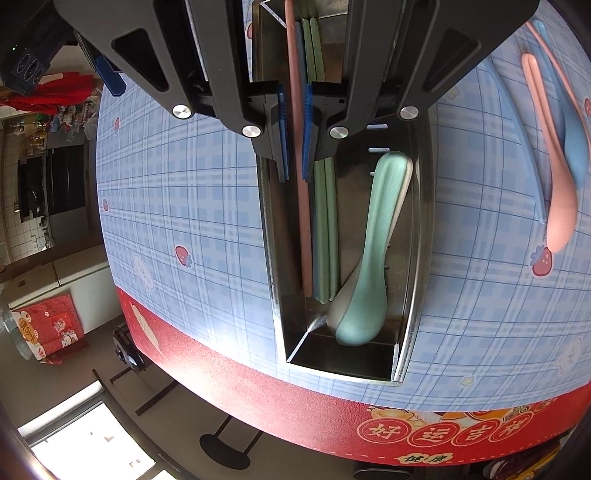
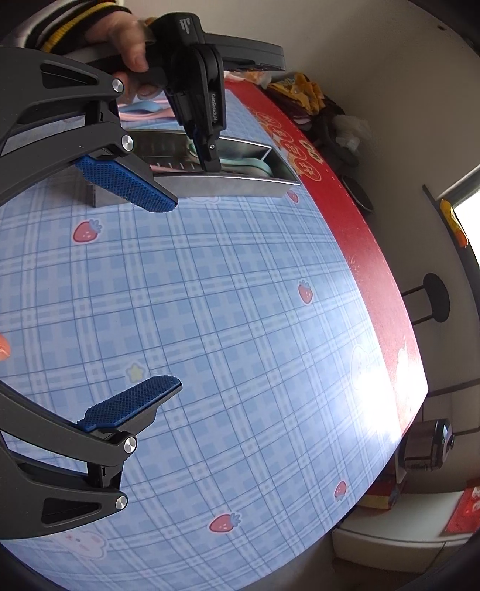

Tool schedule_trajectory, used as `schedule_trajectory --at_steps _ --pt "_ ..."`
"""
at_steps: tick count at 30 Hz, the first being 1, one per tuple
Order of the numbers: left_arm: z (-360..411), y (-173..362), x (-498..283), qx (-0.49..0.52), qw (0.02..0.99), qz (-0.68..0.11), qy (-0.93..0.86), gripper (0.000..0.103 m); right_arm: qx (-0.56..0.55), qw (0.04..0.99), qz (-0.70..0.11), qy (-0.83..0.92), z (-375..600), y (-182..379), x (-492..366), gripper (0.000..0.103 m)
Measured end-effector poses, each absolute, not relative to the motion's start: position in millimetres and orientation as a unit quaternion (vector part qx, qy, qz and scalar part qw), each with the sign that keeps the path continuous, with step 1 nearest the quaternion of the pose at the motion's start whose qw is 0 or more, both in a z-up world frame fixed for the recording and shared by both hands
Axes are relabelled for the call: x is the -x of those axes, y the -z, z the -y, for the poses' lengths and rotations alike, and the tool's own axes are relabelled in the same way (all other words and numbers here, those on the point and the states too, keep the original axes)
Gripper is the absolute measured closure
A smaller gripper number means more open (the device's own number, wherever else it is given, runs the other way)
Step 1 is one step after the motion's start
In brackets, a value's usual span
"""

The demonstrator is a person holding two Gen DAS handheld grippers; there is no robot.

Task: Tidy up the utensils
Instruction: 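Carry the pink chopstick into the steel tray with the left gripper, then reach the left gripper toward the second pink chopstick and close on it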

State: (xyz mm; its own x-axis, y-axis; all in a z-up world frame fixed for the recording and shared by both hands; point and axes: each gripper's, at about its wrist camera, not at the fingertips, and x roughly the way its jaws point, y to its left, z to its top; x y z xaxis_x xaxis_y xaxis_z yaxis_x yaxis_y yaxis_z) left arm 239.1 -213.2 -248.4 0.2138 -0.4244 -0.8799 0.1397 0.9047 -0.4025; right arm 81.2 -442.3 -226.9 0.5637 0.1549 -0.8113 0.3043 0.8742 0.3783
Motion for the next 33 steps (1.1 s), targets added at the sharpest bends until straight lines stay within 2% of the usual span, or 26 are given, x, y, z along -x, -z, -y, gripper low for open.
schedule_trajectory --at_steps 6,11,16,21,23,25,29,33 --pt "189 221 -228 0.106 0.789 -0.573 0.193 0.083 -0.249 0.85 -0.464 0.025 423 223 -89 0.016" --pt "151 203 -210 0.09 0.813 -0.546 0.181 0.064 -0.249 0.852 -0.461 0.004 400 219 -94 0.016" --pt "106 195 -187 0.075 0.837 -0.521 0.149 0.053 -0.23 0.854 -0.466 -0.019 371 215 -100 0.016" --pt "75 189 -164 0.045 0.857 -0.497 0.126 0.033 -0.206 0.856 -0.473 -0.037 344 213 -106 0.016" --pt "64 188 -157 0.034 0.863 -0.491 0.118 0.021 -0.197 0.856 -0.476 -0.043 334 212 -108 0.016" --pt "54 186 -150 0.027 0.867 -0.485 0.11 0.014 -0.185 0.858 -0.477 -0.049 324 211 -111 0.016" --pt "38 189 -140 0.01 0.872 -0.483 0.081 0.007 -0.161 0.86 -0.481 -0.058 306 208 -115 0.016" --pt "21 197 -135 0.013 0.868 -0.493 0.062 0.006 -0.135 0.861 -0.487 -0.061 290 207 -120 0.016"
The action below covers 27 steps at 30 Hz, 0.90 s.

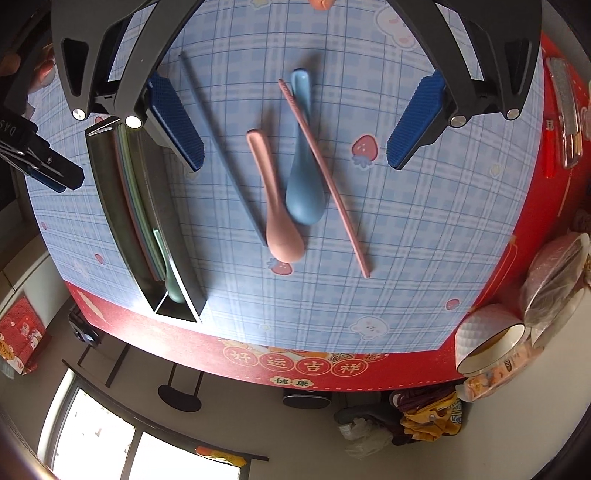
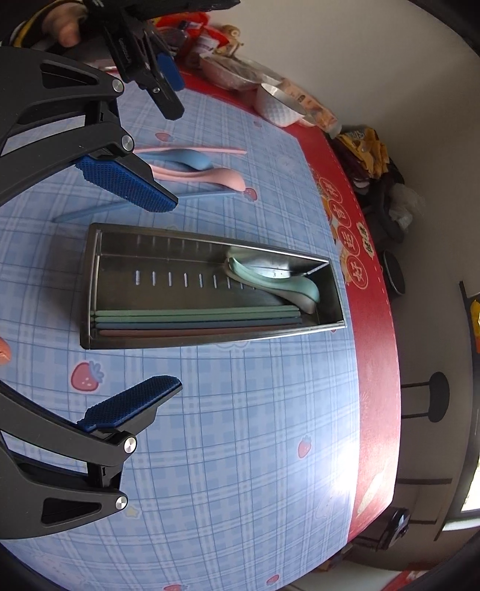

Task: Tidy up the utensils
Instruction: 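Reach the left gripper toward the second pink chopstick and close on it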

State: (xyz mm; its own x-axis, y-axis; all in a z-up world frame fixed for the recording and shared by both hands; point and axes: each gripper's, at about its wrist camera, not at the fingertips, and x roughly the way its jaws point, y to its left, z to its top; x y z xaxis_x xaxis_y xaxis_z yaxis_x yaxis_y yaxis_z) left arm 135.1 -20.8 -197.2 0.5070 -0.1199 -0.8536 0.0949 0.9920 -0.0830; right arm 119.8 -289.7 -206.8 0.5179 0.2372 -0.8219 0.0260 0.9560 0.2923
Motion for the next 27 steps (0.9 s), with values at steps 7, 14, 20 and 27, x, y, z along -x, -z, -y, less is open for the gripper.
schedule_trajectory --at_steps 7,14,20,27 --pt "-6 206 -130 0.036 0.867 -0.496 0.039 0.006 -0.091 0.861 -0.498 -0.055 269 207 -123 0.016" --pt "-24 230 -140 0.058 0.842 -0.536 0.023 0.006 -0.078 0.857 -0.507 -0.045 267 210 -124 0.016" --pt "-26 250 -161 0.045 0.822 -0.568 -0.007 0.057 -0.079 0.857 -0.508 -0.046 269 213 -121 0.016" --pt "-42 254 -196 0.149 0.807 -0.571 0.018 0.069 -0.085 0.856 -0.51 -0.034 279 216 -120 0.016"
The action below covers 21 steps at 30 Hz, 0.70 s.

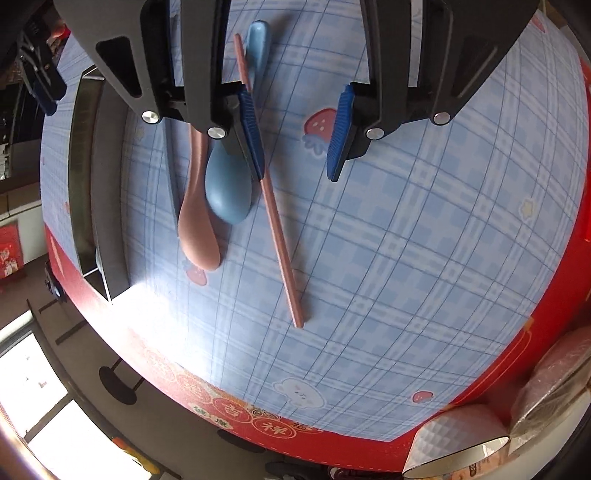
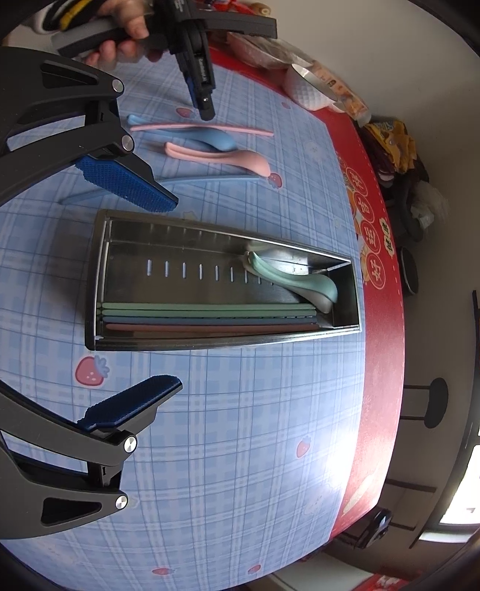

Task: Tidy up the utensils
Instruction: 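Reach the left gripper toward the second pink chopstick and close on it, then lift the pink chopstick with the left gripper while the right gripper grasps the pink spoon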

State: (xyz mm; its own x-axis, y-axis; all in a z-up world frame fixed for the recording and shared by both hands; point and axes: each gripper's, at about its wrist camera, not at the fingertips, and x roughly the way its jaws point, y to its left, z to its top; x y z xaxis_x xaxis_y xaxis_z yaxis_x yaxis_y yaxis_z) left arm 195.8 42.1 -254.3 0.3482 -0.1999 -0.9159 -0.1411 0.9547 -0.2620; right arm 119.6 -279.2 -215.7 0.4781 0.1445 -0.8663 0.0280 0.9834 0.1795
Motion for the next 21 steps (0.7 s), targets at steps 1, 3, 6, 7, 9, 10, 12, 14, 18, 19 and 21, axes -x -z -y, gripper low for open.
schedule_trajectory --at_steps 1,3,6,7,9,10,12,14,18,19,21 --pt "-41 254 -201 0.153 0.808 -0.569 0.021 0.069 -0.085 0.855 -0.511 -0.033 280 216 -119 0.016" --pt "-38 255 -208 0.156 0.806 -0.57 0.026 0.07 -0.086 0.854 -0.512 -0.031 281 217 -119 0.016" --pt "-30 258 -217 0.144 0.805 -0.576 0.022 0.081 -0.087 0.855 -0.51 -0.029 283 217 -119 0.016" --pt "-29 260 -218 0.141 0.804 -0.577 0.022 0.083 -0.087 0.856 -0.509 -0.029 283 216 -119 0.016" --pt "-25 262 -219 0.134 0.805 -0.578 0.018 0.086 -0.087 0.856 -0.508 -0.028 284 215 -118 0.016" --pt "-23 263 -221 0.13 0.807 -0.576 0.018 0.086 -0.088 0.857 -0.508 -0.027 285 215 -118 0.016" --pt "-24 263 -223 0.12 0.809 -0.575 0.016 0.086 -0.09 0.857 -0.507 -0.026 287 215 -117 0.016" --pt "-20 263 -224 0.106 0.812 -0.574 0.013 0.086 -0.092 0.857 -0.507 -0.025 287 215 -117 0.016" --pt "-17 263 -225 0.083 0.816 -0.572 0.004 0.09 -0.092 0.856 -0.507 -0.032 283 215 -116 0.016" --pt "-20 264 -224 0.086 0.817 -0.57 0.002 0.093 -0.091 0.857 -0.507 -0.035 281 215 -116 0.016" --pt "-28 264 -219 0.106 0.818 -0.565 0.006 0.095 -0.089 0.857 -0.506 -0.04 279 214 -116 0.016"
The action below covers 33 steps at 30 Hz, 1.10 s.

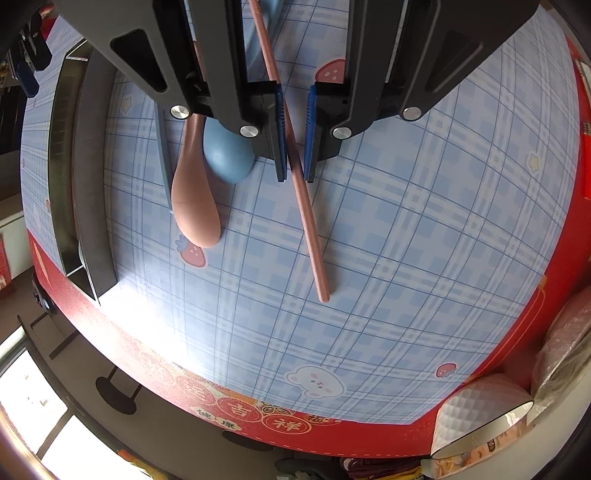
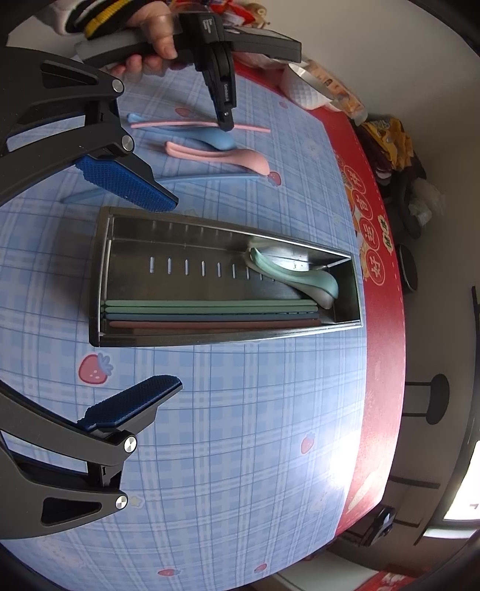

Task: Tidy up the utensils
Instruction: 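Lift the pink chopstick with the left gripper while the right gripper grasps the pink spoon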

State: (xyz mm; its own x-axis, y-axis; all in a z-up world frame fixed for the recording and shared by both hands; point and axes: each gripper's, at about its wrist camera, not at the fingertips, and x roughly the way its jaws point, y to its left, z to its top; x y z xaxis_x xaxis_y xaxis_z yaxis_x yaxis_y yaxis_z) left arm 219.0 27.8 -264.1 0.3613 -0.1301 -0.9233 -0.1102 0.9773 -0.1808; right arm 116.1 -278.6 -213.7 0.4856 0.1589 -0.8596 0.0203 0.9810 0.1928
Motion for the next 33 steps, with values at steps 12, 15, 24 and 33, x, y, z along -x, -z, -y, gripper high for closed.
schedule_trajectory --at_steps 12,15,24,33 --pt "-63 250 -165 0.153 0.819 -0.553 0.013 0.097 -0.077 0.859 -0.5 -0.074 252 210 -120 0.016" --pt "-67 246 -154 0.148 0.823 -0.548 0.013 0.097 -0.071 0.86 -0.497 -0.091 239 207 -123 0.017" --pt "-76 236 -131 0.124 0.837 -0.533 0.025 0.097 -0.035 0.849 -0.502 -0.159 176 207 -145 0.056" --pt "-97 232 -125 0.13 0.842 -0.522 0.041 0.097 -0.03 0.83 -0.529 -0.171 117 238 -191 0.078"
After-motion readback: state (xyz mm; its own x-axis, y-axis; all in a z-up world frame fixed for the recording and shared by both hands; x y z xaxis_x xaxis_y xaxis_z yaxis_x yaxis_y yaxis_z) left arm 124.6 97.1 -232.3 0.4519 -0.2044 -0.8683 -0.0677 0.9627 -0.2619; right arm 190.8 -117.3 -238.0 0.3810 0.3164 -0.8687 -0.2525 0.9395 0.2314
